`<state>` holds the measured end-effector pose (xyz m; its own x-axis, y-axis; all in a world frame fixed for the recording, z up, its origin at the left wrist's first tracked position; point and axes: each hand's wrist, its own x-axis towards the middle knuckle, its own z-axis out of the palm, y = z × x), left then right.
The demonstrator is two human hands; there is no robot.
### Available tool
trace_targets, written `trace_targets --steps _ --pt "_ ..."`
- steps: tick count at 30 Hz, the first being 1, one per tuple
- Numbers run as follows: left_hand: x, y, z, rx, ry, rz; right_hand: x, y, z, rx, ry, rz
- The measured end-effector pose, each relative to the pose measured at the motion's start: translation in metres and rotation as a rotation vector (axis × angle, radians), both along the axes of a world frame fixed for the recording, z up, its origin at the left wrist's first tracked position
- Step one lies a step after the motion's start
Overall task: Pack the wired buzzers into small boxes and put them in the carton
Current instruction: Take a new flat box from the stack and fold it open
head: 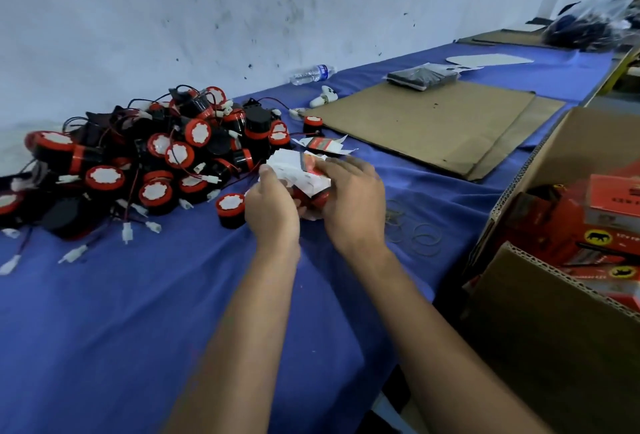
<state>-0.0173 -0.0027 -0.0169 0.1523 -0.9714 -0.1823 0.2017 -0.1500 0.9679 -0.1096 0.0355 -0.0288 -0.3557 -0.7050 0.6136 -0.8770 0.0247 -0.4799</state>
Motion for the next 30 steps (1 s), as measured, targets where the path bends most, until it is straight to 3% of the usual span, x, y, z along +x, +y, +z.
trace_targets --steps 2,4,8,15,20,27,30 --pt "0.03 -0.002 0.012 0.068 0.399 -0.096 0.011 0.001 0.004 -0.145 -0.037 0.179" --pt "0.067 -0.006 0.013 0.039 0.541 -0.173 0.026 -0.003 0.005 -0.196 -0.064 0.313" --pt "0.149 -0.001 -0.004 -0.022 0.341 -0.093 0.078 -0.016 0.006 -0.066 -0.14 0.558" --pt "0.295 0.025 -0.041 -0.151 0.022 0.228 0.217 -0.039 -0.007 0.283 -0.02 0.832" --pt "0.334 0.032 -0.059 -0.208 -0.102 0.182 0.273 -0.037 -0.04 0.307 0.052 0.868" --pt "0.34 0.03 -0.07 -0.227 -0.13 0.114 0.274 -0.043 -0.055 0.279 -0.026 0.945" --pt "0.34 0.032 -0.072 -0.311 -0.35 0.137 0.276 -0.04 -0.056 0.236 -0.092 0.95"
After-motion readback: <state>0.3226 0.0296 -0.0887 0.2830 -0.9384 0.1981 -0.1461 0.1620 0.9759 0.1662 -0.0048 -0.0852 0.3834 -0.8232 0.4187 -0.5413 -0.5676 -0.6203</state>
